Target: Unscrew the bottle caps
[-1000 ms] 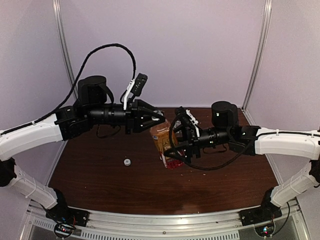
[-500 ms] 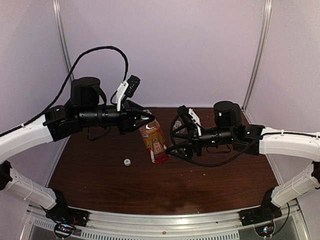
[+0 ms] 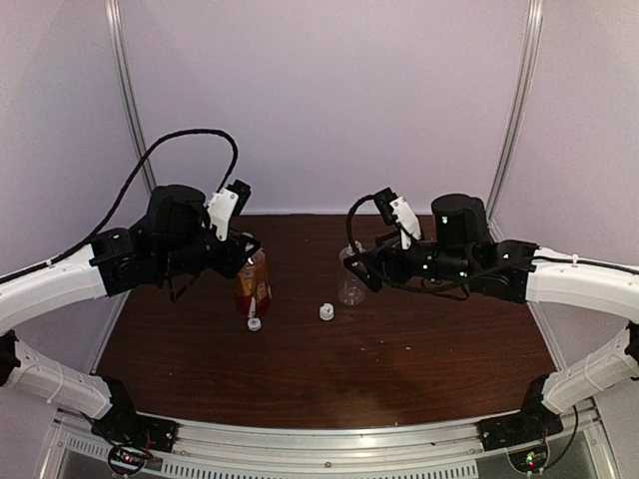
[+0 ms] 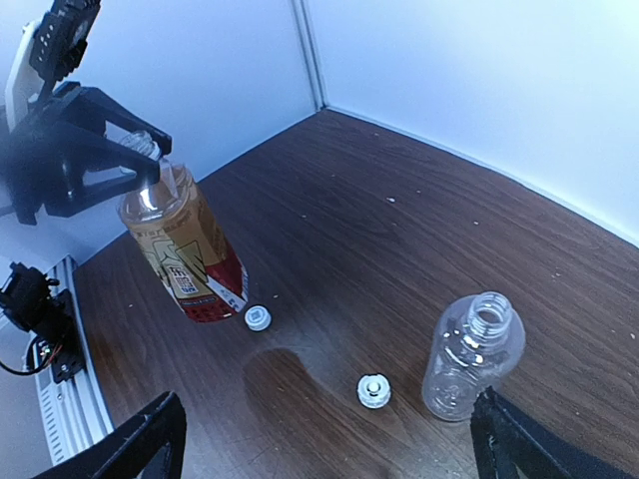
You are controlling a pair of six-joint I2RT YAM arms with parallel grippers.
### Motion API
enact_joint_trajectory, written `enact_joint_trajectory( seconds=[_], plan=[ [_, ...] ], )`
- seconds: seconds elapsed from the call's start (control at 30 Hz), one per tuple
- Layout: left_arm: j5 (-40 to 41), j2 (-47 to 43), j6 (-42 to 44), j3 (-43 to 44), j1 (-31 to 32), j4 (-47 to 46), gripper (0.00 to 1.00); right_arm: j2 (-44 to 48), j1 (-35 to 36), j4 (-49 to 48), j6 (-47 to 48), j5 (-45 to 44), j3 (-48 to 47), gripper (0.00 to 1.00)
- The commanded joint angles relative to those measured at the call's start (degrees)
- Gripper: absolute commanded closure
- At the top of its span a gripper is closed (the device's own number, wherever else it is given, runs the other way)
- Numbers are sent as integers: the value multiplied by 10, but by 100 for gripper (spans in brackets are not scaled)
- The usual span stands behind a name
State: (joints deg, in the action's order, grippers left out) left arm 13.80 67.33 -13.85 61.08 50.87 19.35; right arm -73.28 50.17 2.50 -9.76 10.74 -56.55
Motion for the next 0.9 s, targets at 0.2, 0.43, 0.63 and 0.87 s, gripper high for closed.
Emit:
enact_joint_trajectory(
  seconds=[0.2,0.43,0.63,0.87],
  plan=[
    [40,70,-23,-72,-100,-161,100,44,-20,69,-82,-150,-15,0],
    [38,129,-17,-56,-125,-213,100,81,-30,64,-82,-175,15,0],
    [28,168,-9,-46,-141,-263,100,74,-31,81,-67,-178,12,0],
    [15,212,1,-24,-146,-265,100,73,-32,76,-61,-188,23,0]
  ],
)
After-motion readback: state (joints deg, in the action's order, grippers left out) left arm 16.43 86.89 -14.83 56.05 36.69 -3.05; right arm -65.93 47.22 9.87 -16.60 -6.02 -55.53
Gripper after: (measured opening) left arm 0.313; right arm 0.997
